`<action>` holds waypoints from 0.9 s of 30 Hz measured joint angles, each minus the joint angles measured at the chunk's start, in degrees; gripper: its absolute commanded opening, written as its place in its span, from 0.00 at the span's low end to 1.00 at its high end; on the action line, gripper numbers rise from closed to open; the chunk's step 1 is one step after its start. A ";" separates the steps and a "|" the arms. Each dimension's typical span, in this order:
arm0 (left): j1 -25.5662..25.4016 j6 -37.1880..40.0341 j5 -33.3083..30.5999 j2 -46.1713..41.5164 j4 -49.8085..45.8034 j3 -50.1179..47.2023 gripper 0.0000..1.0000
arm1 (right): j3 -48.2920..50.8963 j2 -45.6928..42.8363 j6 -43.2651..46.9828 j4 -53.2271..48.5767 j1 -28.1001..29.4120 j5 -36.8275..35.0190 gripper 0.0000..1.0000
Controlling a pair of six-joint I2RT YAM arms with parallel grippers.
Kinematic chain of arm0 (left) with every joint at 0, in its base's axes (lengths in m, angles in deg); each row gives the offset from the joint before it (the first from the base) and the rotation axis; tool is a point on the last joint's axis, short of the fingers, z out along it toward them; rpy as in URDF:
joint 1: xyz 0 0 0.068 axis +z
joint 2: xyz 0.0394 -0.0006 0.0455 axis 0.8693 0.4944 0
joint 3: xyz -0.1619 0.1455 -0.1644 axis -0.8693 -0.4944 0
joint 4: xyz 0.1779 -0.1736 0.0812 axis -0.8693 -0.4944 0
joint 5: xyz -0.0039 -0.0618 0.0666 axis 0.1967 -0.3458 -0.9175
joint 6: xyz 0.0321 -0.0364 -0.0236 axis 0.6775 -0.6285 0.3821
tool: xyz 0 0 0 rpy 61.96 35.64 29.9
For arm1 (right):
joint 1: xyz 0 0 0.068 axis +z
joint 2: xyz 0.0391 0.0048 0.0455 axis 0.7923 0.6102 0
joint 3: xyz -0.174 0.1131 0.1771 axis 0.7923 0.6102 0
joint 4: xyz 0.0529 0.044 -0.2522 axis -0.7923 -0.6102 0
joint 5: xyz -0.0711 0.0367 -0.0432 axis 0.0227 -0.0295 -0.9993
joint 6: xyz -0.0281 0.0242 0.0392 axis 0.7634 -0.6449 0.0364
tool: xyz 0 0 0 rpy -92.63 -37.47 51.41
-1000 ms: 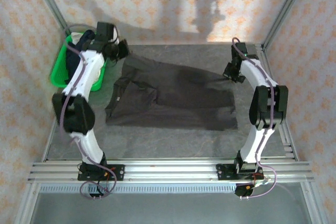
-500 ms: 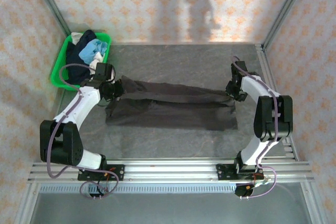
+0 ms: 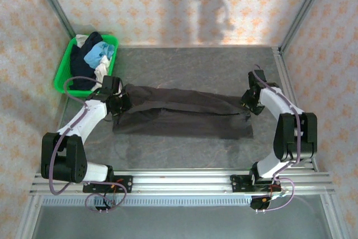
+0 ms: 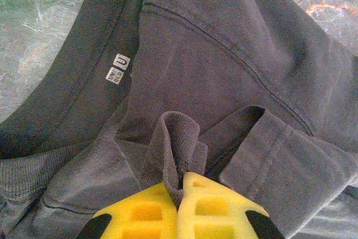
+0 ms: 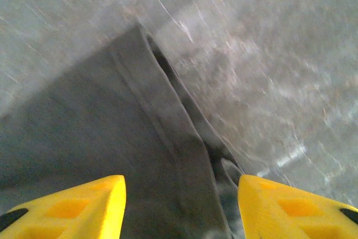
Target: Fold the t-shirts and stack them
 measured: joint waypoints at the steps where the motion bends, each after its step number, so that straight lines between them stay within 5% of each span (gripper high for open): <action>1: 0.00 0.00 0.00 0.00 0.09 0.00 0.00 | 1.64 -1.29 -1.01 -0.11 0.00 0.11 0.58; 9: 0.00 -0.02 0.00 0.00 0.22 0.00 0.00 | 5.73 -3.74 -6.45 1.55 0.00 2.27 0.49; 17: -0.02 -0.11 -0.66 0.98 -0.04 1.99 0.00 | 2.34 -0.39 -8.20 2.38 0.00 1.66 0.07; 27: 0.79 0.59 -4.96 14.23 -4.81 30.25 0.00 | -25.51 14.27 -3.65 -2.91 -1.53 -2.78 0.00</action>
